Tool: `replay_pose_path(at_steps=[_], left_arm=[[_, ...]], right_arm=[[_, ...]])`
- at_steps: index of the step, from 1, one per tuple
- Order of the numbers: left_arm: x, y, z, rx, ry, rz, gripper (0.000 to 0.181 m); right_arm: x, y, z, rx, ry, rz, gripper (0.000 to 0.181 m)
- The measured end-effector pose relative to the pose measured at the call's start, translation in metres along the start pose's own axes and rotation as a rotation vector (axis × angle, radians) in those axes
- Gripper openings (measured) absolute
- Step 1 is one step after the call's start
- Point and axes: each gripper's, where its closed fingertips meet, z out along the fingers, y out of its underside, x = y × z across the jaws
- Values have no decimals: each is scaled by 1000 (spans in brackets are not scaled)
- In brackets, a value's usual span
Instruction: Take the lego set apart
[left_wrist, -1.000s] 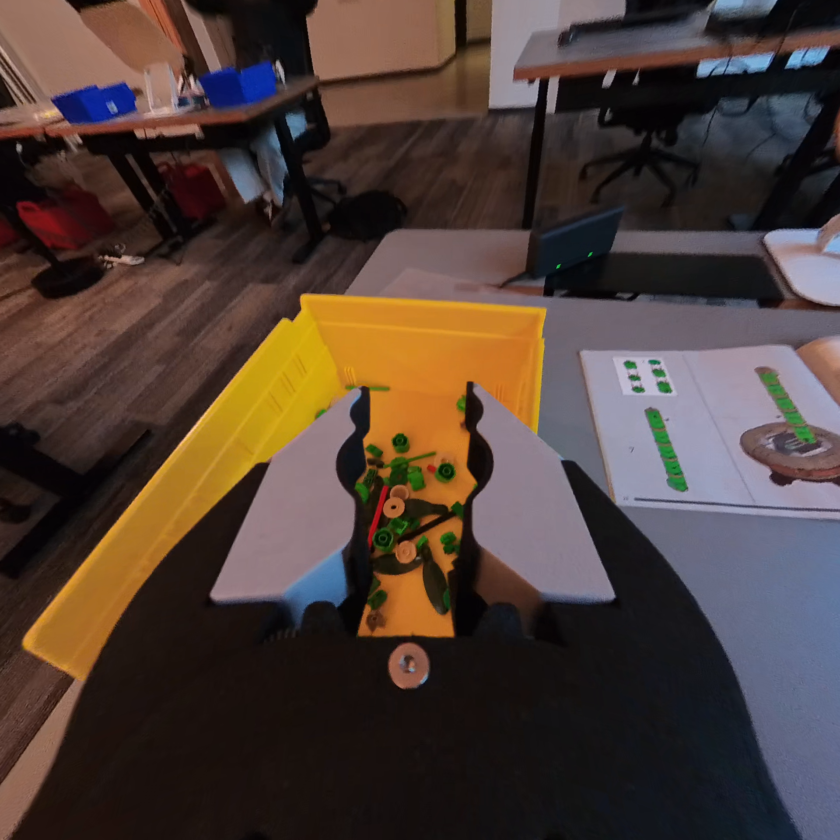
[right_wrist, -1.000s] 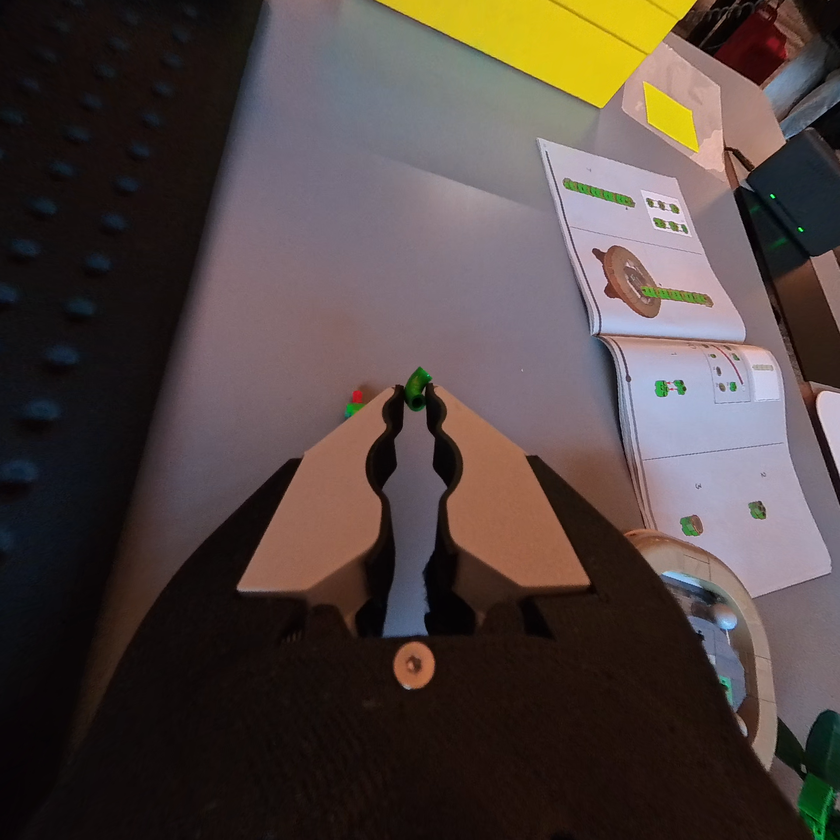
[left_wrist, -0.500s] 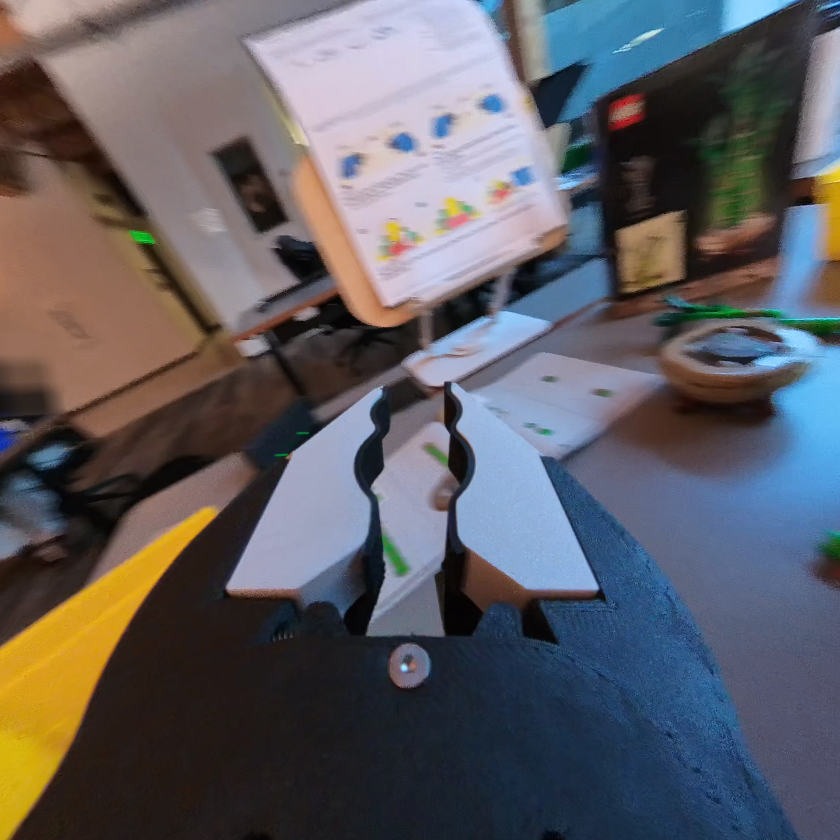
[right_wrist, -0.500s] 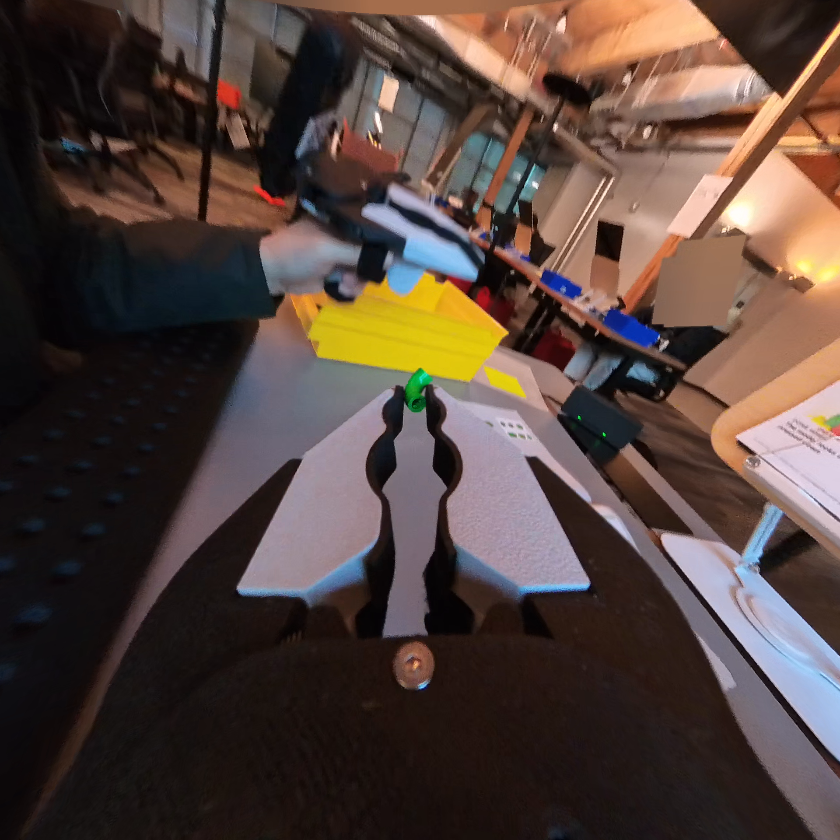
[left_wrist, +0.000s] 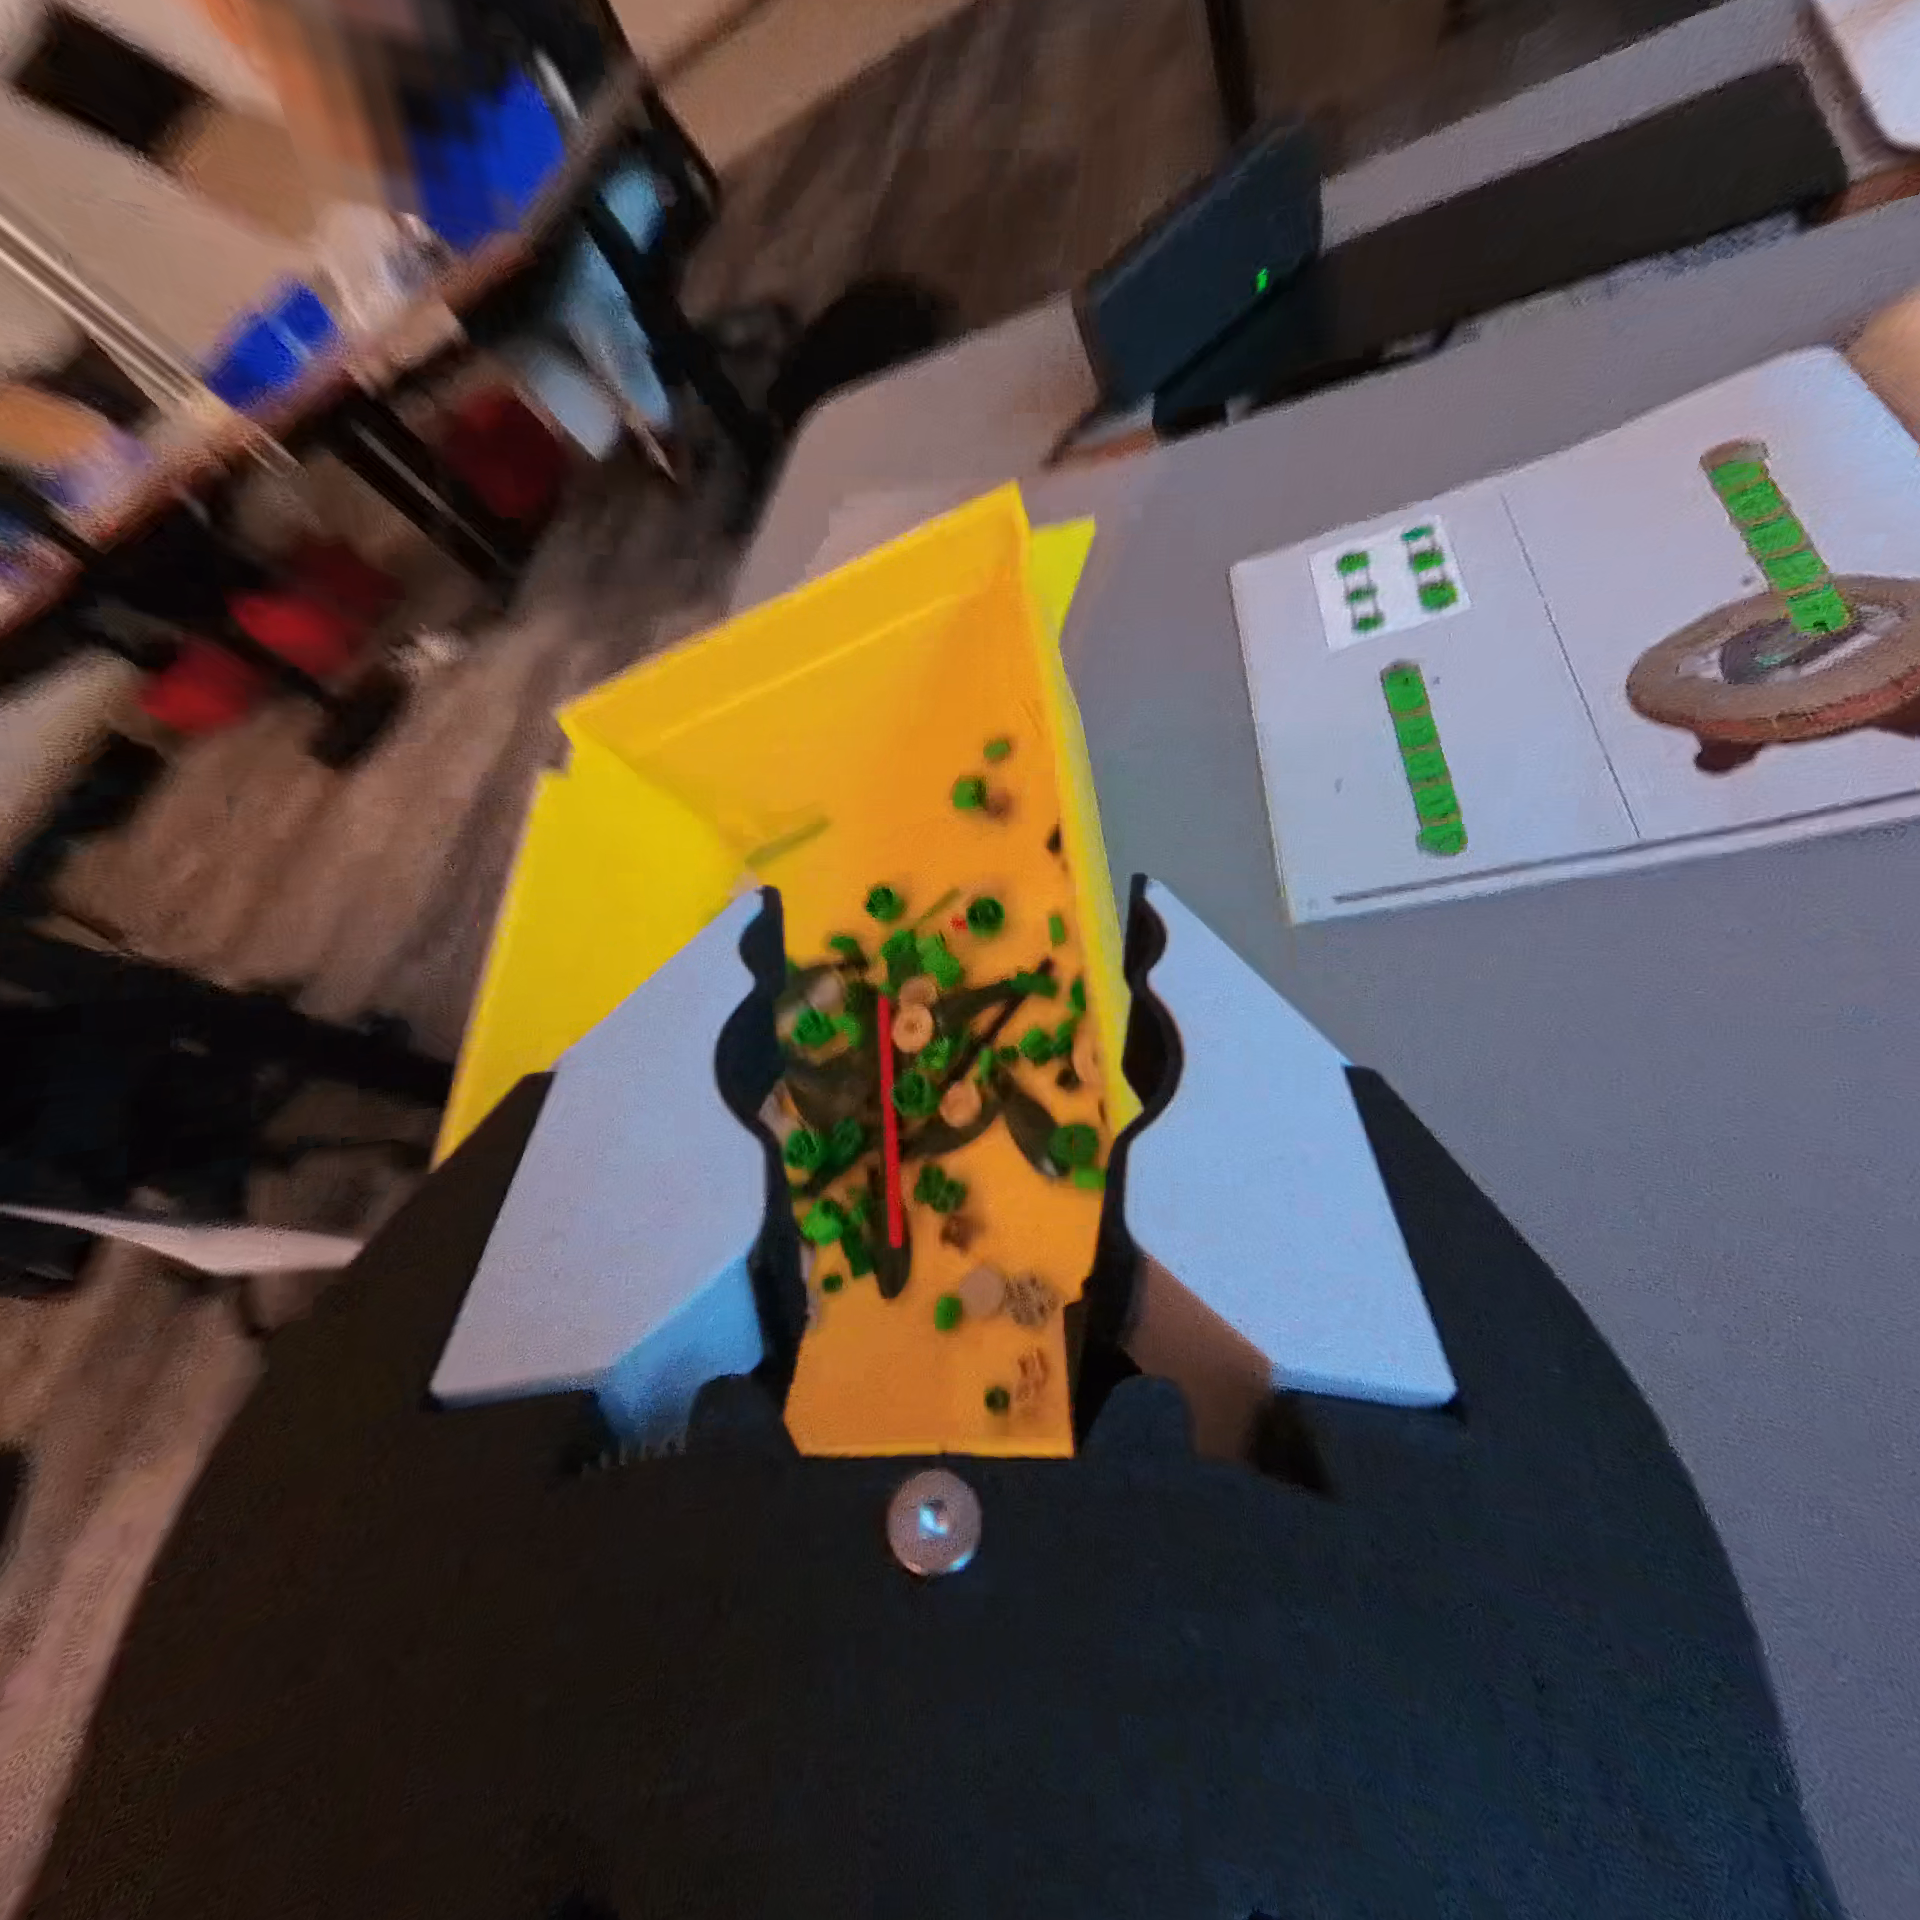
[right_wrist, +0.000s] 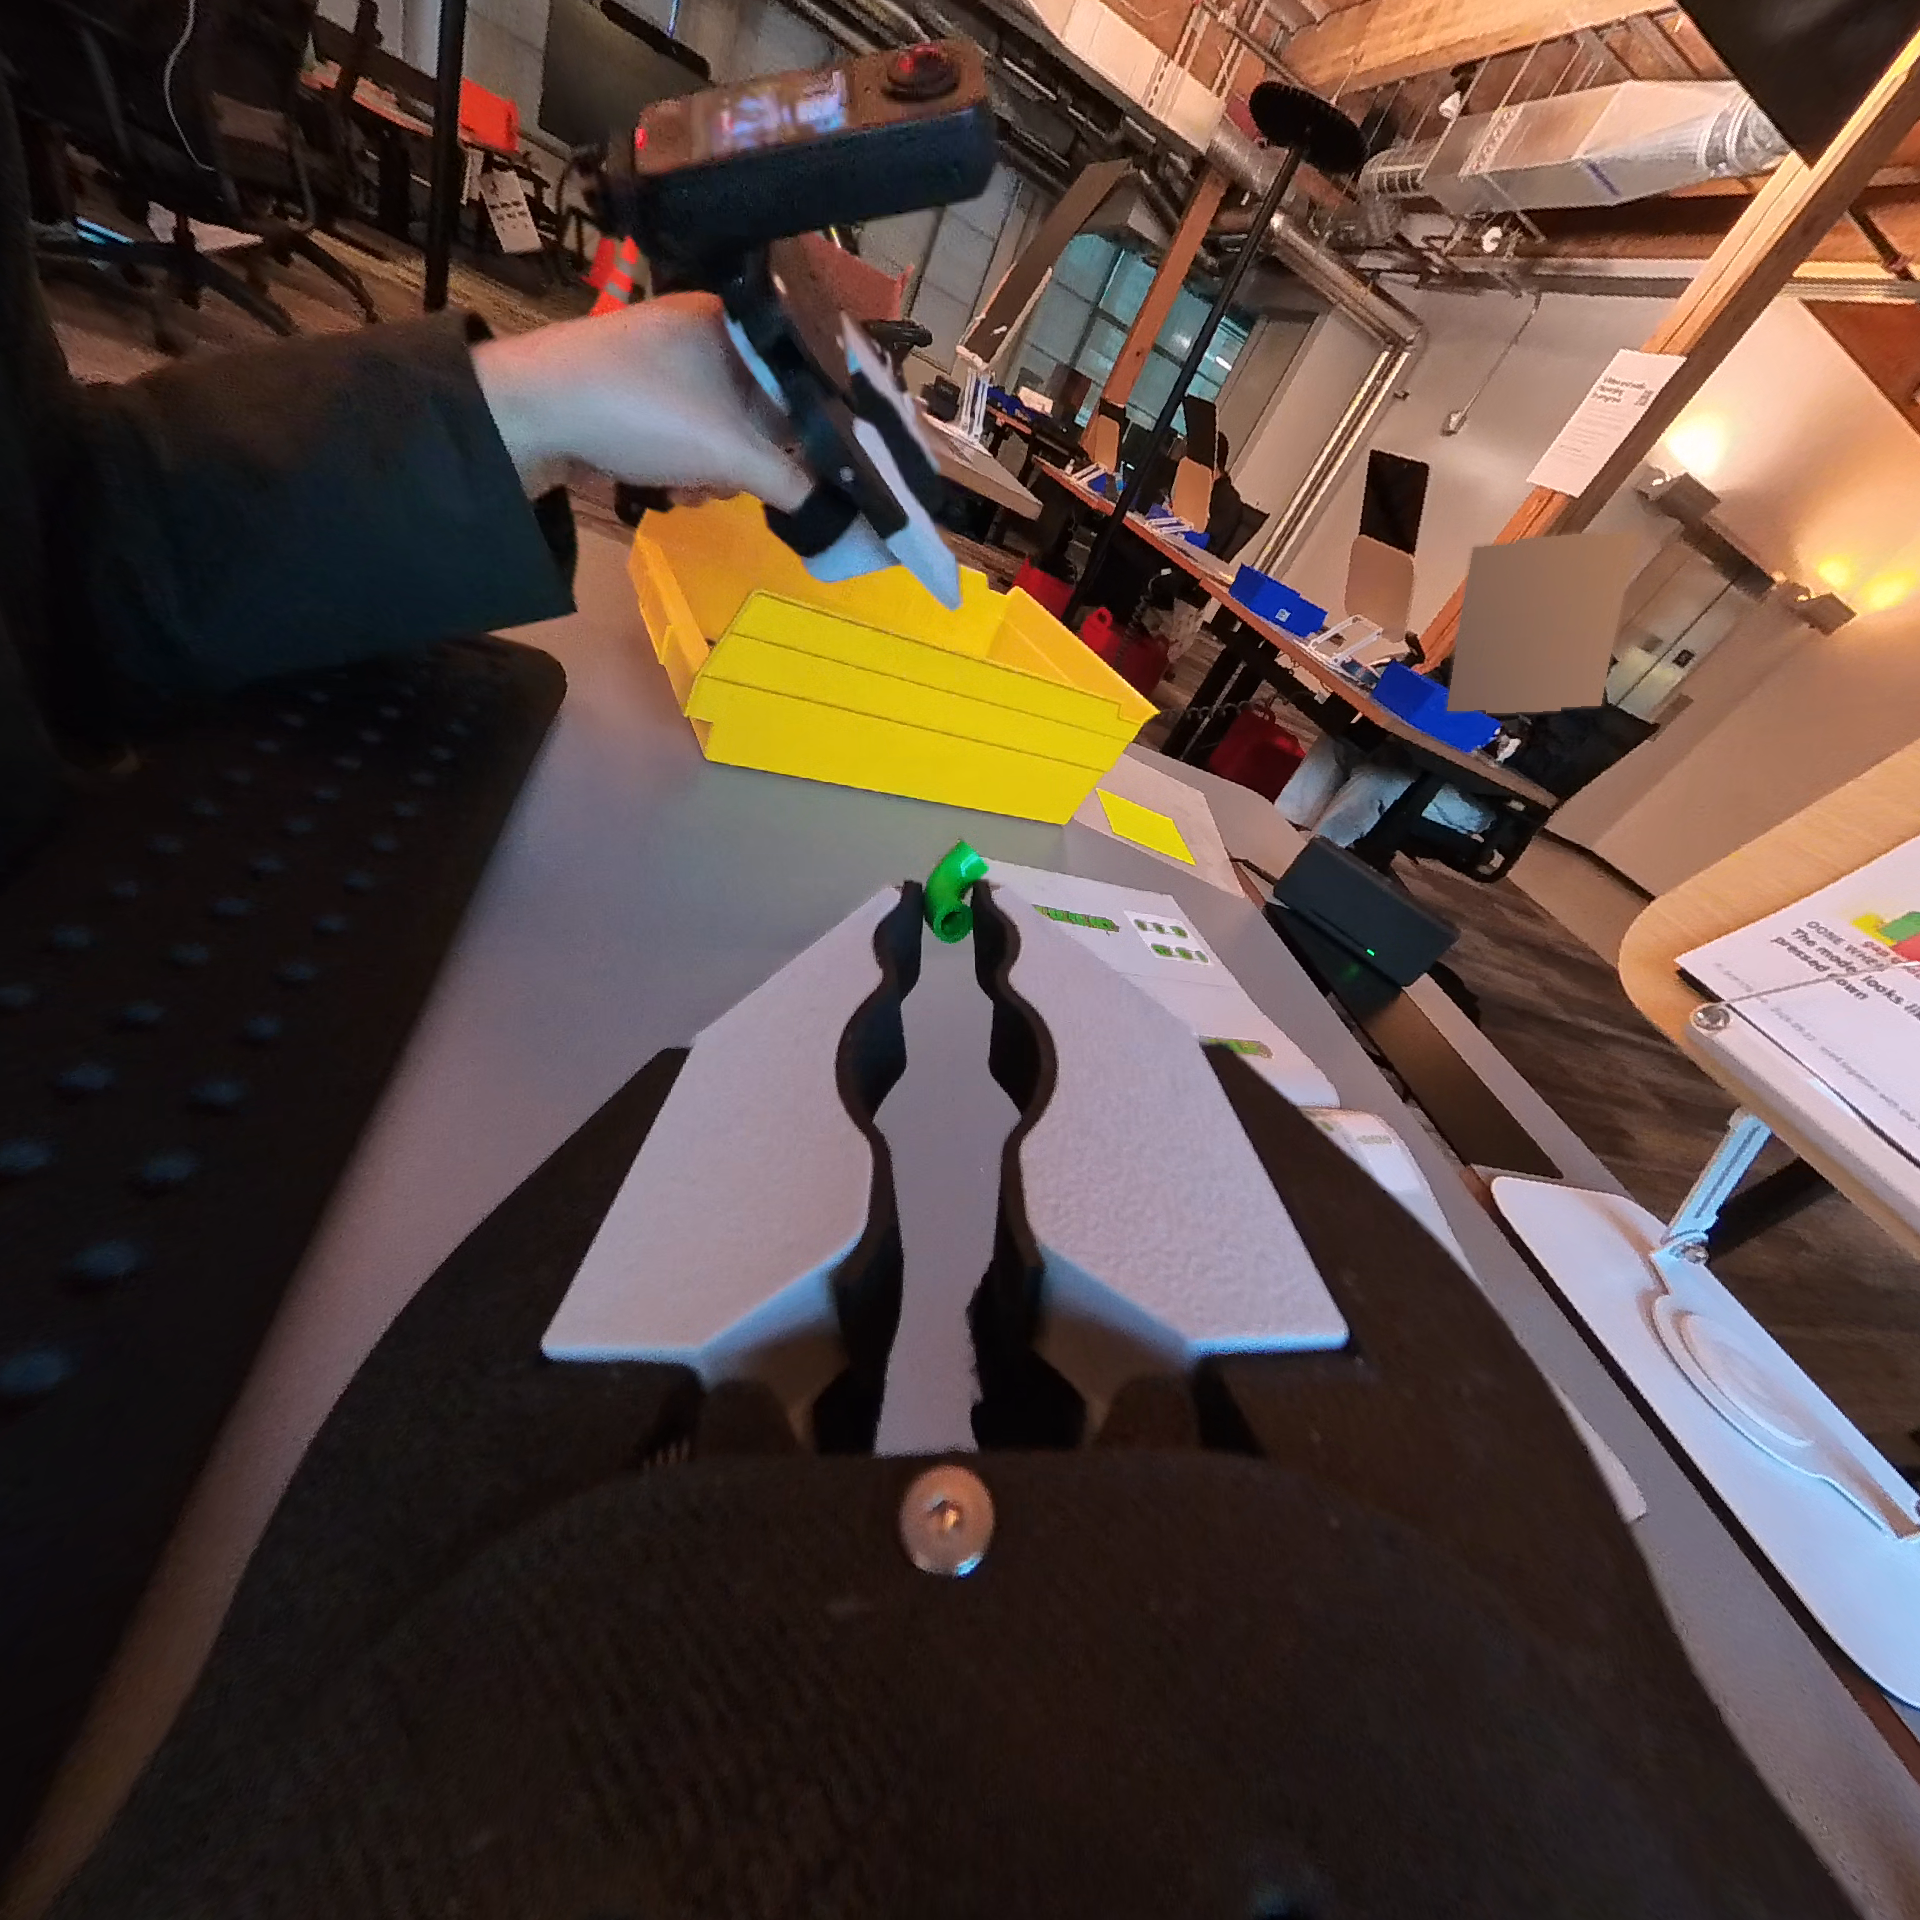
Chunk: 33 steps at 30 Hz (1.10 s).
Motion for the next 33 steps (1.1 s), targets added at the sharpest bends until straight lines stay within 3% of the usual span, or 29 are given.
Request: replay_pose_path(at_steps=[2, 5, 8, 12, 15, 19, 23, 26, 29, 31, 33], left_arm=[[8, 21, 8, -111, 164, -98, 72], [29, 48, 21, -264, 339, -149, 66], [51, 62, 23, -336, 453, -93, 26], [45, 64, 26, -331, 385, 40, 17], [38, 64, 31, -309, 381, 36, 7], [36, 63, 34, -283, 407, 1, 7], [19, 29, 30, -100, 287, -33, 21], [13, -30, -2, 250, 218, -99, 16], [66, -83, -71, 683, 469, -156, 0], [113, -88, -97, 751, 671, -131, 0], [156, -77, -101, 695, 831, -66, 3]], right_arm=[[2, 1, 0, 4, 1, 15, 8], [3, 4, 0, -7, 0, 19, 8], [3, 8, 1, -29, -2, 11, 8], [3, 10, 2, -34, -9, 20, 8], [2, 10, 2, -38, -15, 22, 8], [2, 9, 2, -34, -14, 21, 8], [5, -1, -2, 36, -15, 65, 8], [9, -19, -11, 157, -35, 133, 8], [9, -36, -20, 266, -55, 137, 8], [5, -44, -24, 317, -72, 117, 8], [3, -51, -27, 355, -65, 74, 8]])
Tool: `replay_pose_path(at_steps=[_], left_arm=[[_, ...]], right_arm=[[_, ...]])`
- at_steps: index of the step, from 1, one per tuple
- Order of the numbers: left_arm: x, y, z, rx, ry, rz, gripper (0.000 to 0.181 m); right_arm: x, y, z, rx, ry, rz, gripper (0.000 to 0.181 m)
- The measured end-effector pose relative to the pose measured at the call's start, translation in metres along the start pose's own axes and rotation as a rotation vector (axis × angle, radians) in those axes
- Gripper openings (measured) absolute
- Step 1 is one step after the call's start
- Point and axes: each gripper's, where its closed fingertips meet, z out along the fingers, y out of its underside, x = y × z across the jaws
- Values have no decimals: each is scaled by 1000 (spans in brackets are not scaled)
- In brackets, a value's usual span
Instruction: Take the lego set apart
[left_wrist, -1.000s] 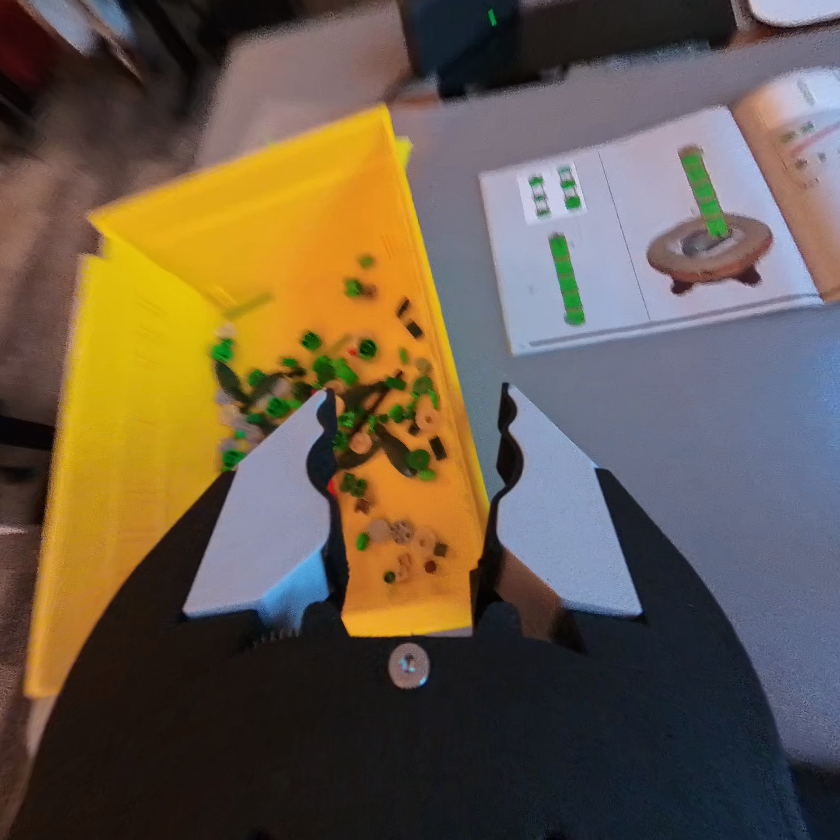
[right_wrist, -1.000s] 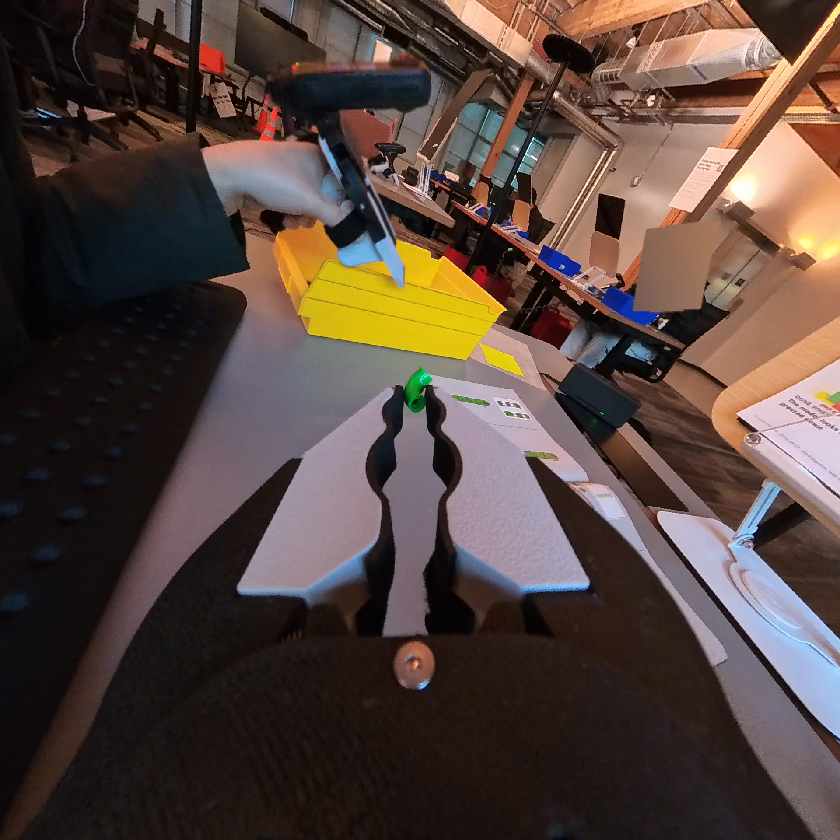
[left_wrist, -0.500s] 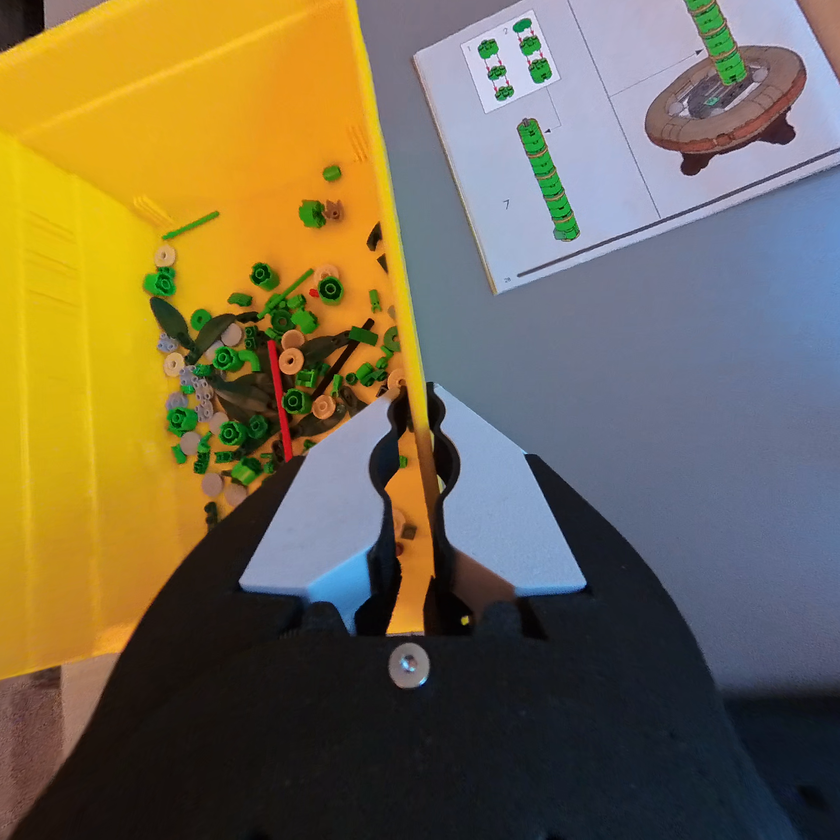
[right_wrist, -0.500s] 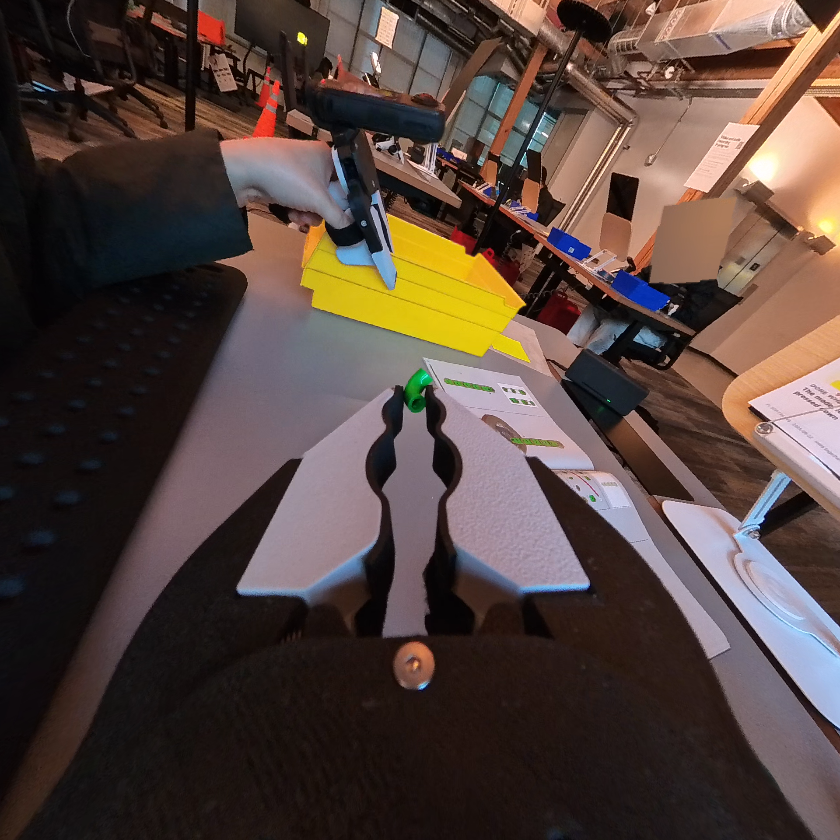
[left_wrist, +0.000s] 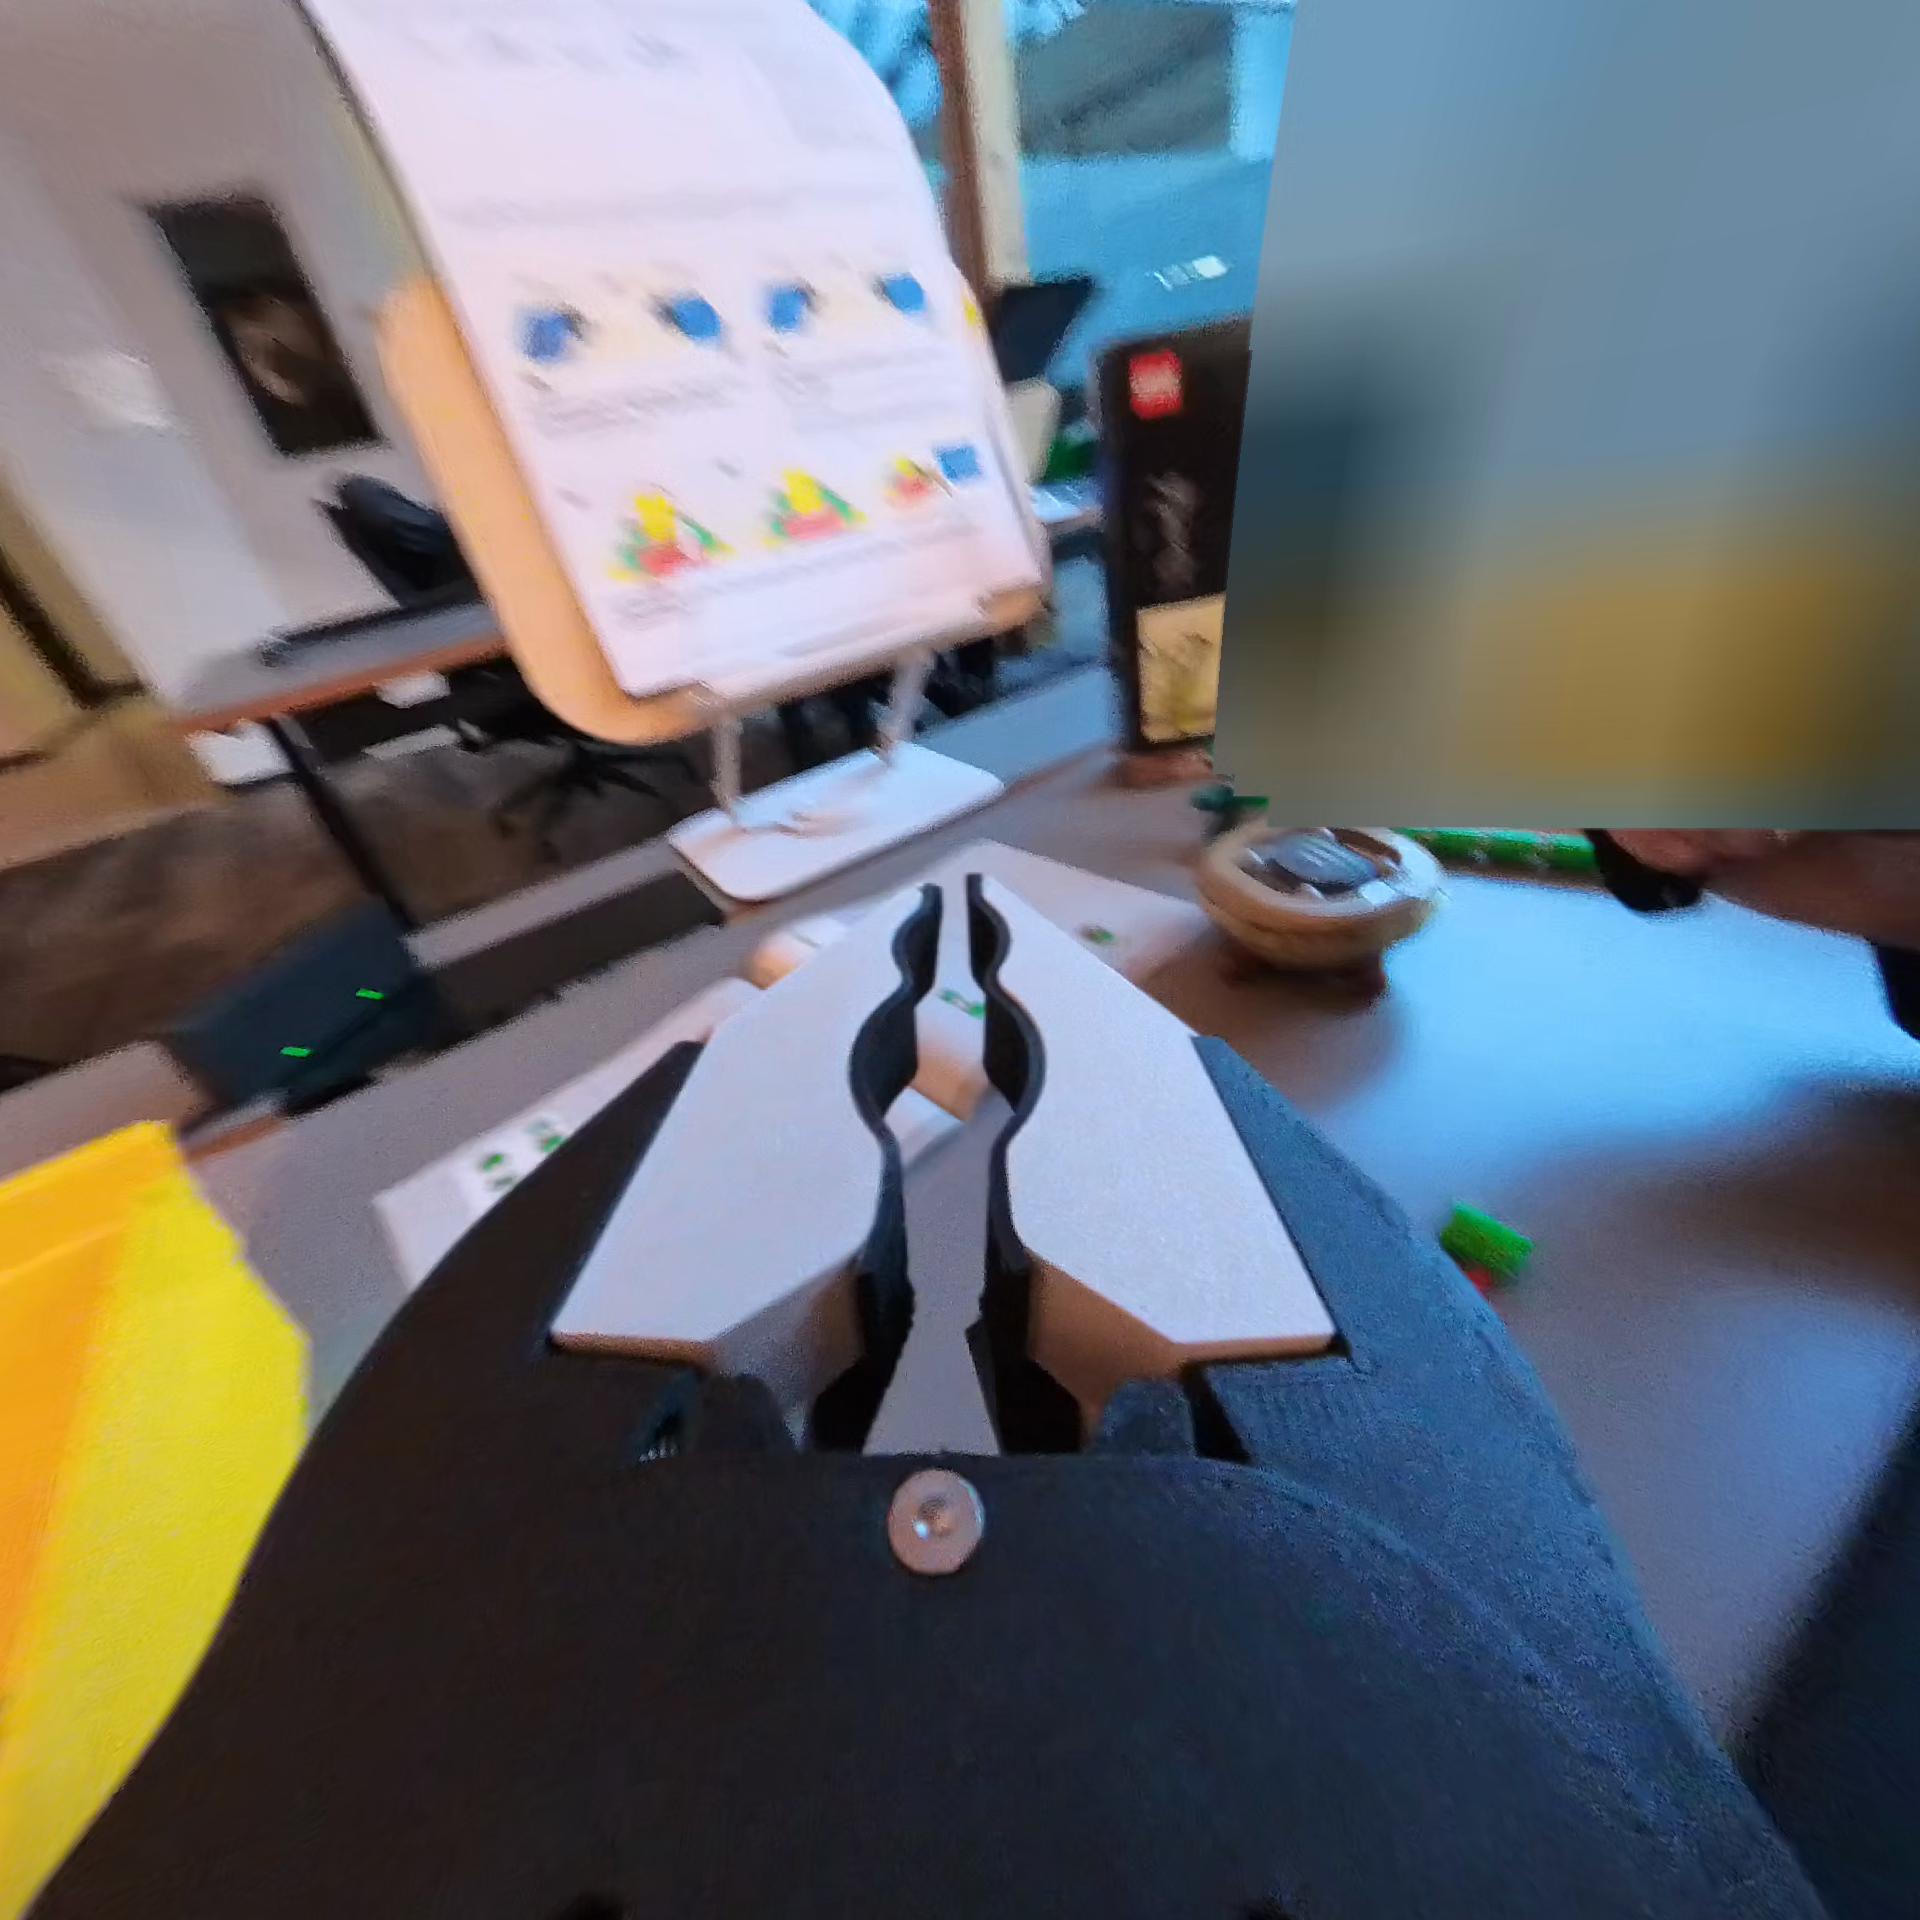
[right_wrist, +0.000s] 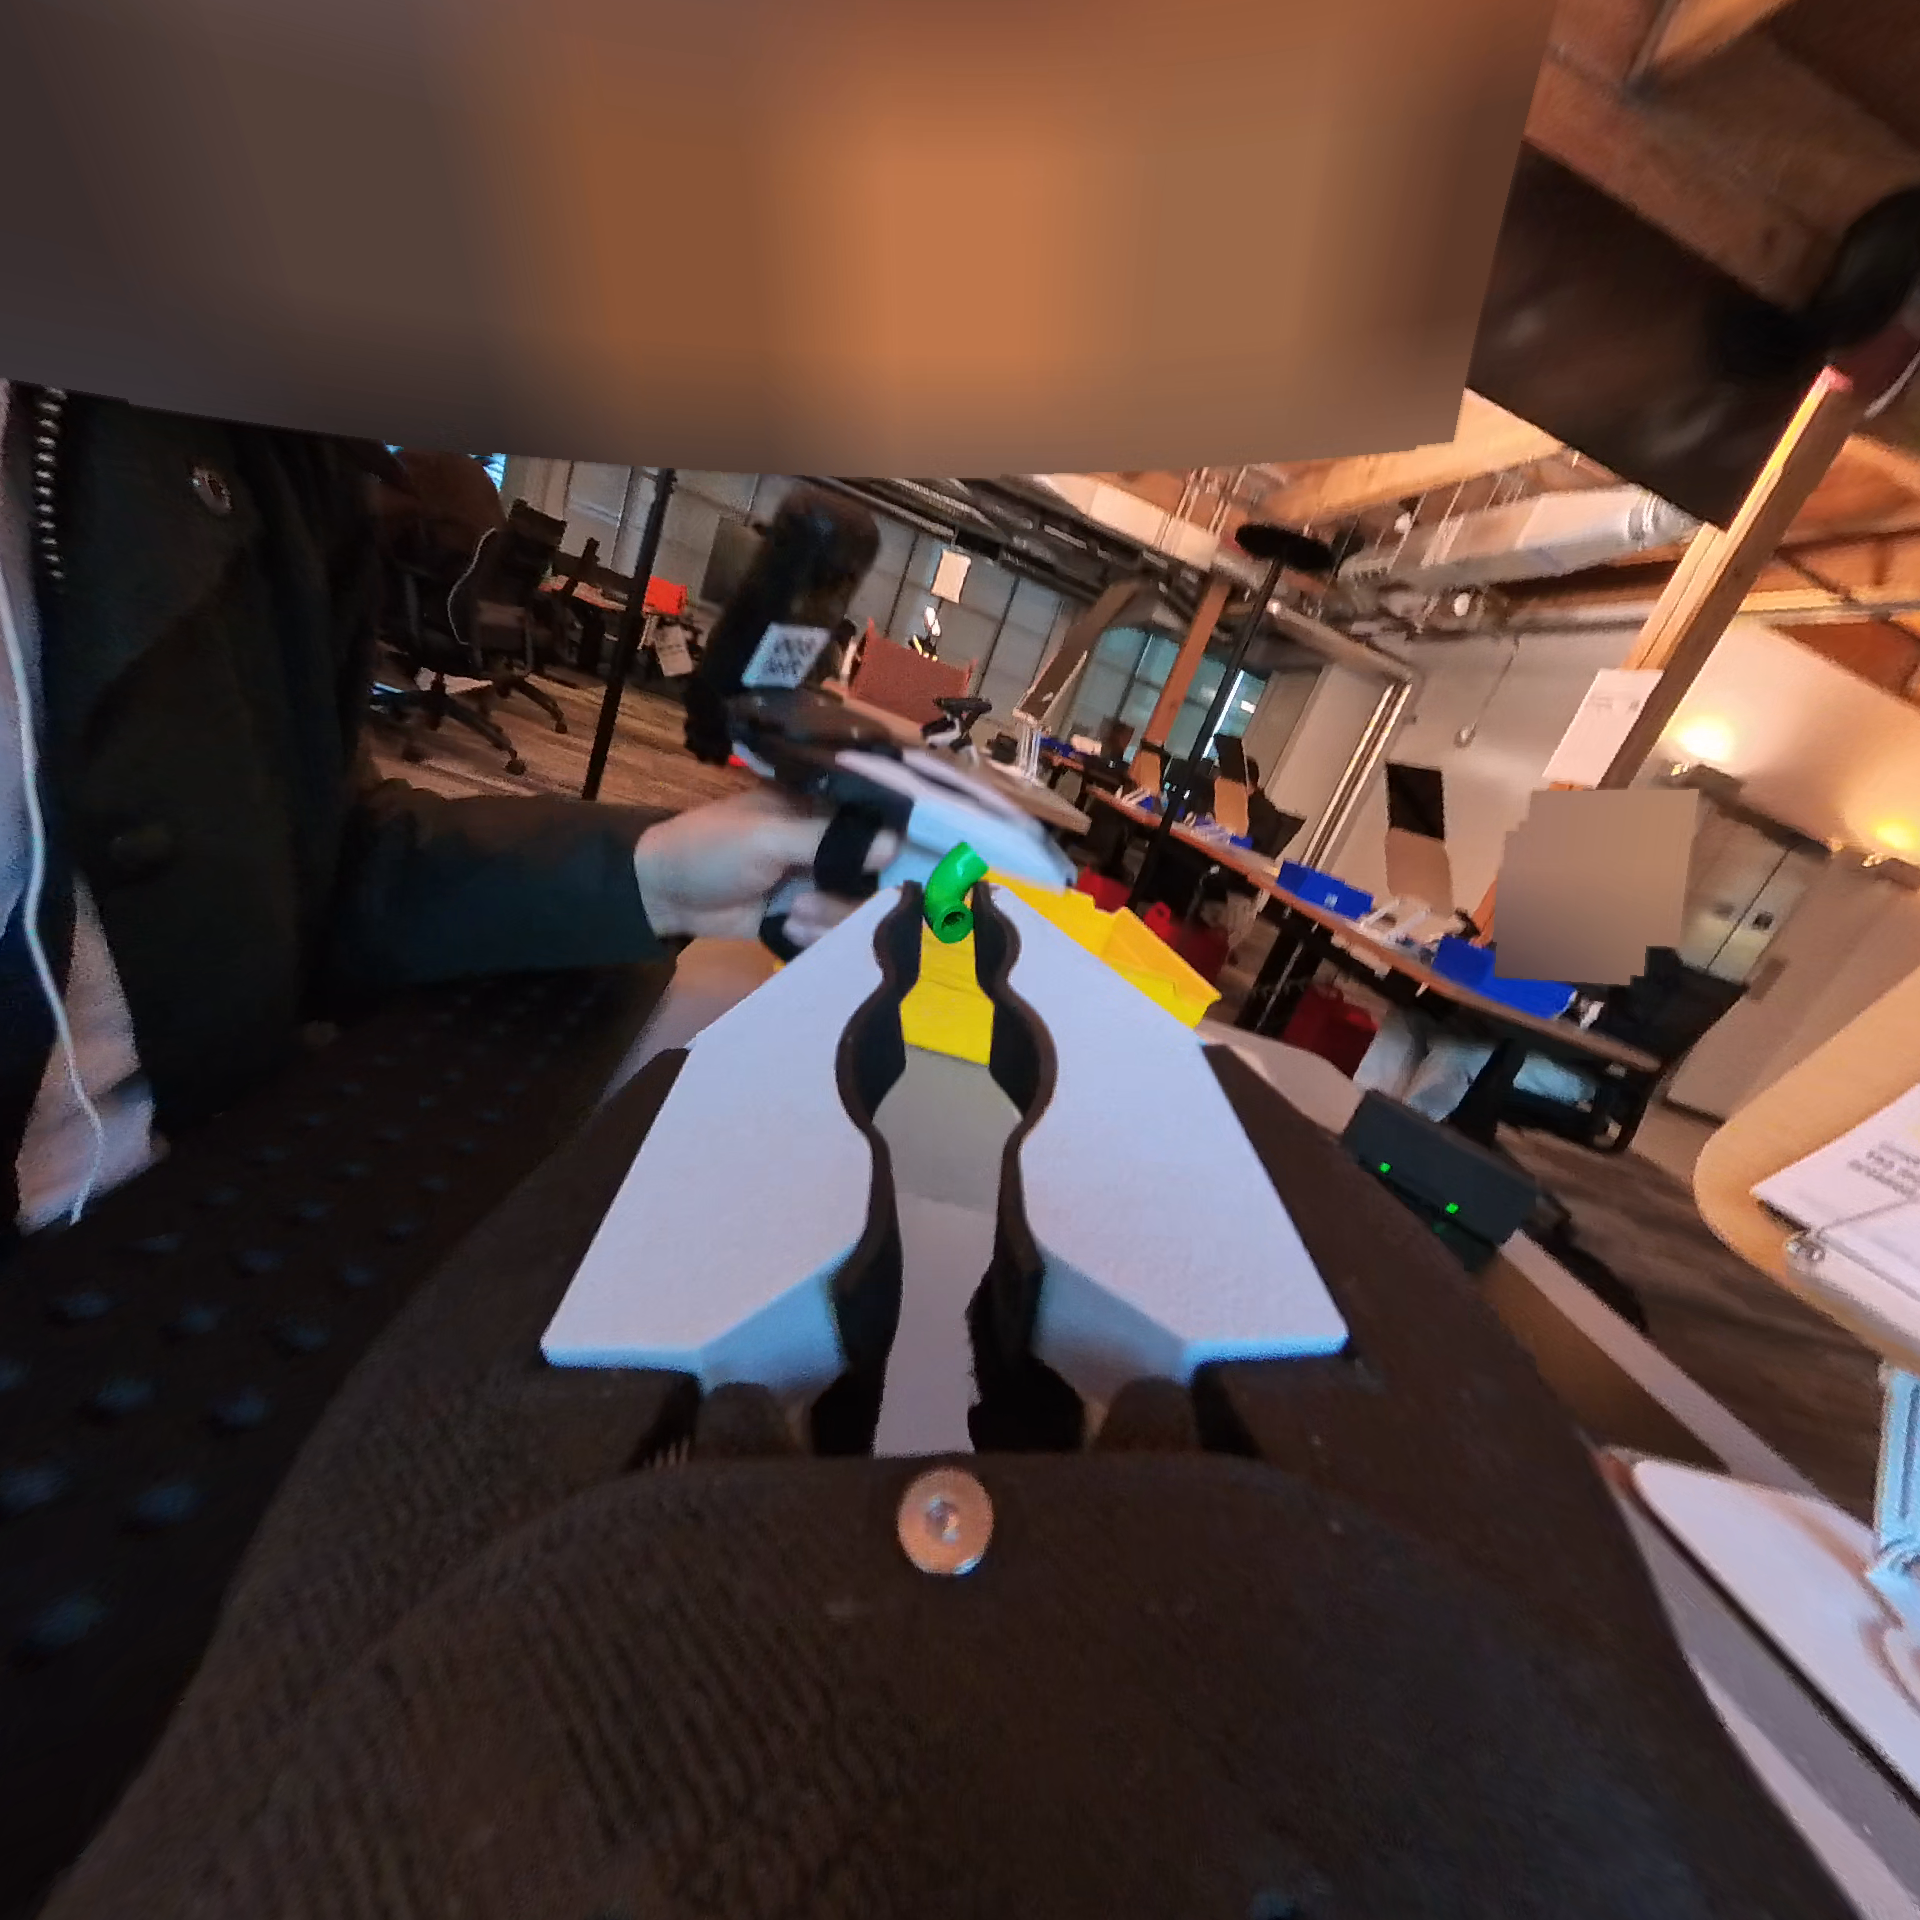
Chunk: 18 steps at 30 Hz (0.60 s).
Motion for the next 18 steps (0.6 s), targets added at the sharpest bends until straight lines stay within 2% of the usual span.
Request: replay_pose_path(at_steps=[2, 6, 10, 14, 18], left_arm=[[20, 18, 10, -64, 96, -14, 6], [46, 23, 11, -54, 261, -87, 1], [77, 18, 4, -32, 503, -222, 0], [102, 5, -7, 12, 724, -378, 11], [120, -10, -18, 70, 872, -459, 23]], right_arm=[[-2, -5, 0, 7, 12, -63, 8], [-9, -2, 3, -76, 54, -296, 8], [-19, 6, 9, -134, 41, -401, 8], [-24, 9, 12, -163, 28, -452, 8], [-27, 11, 14, -185, 30, -518, 8]])
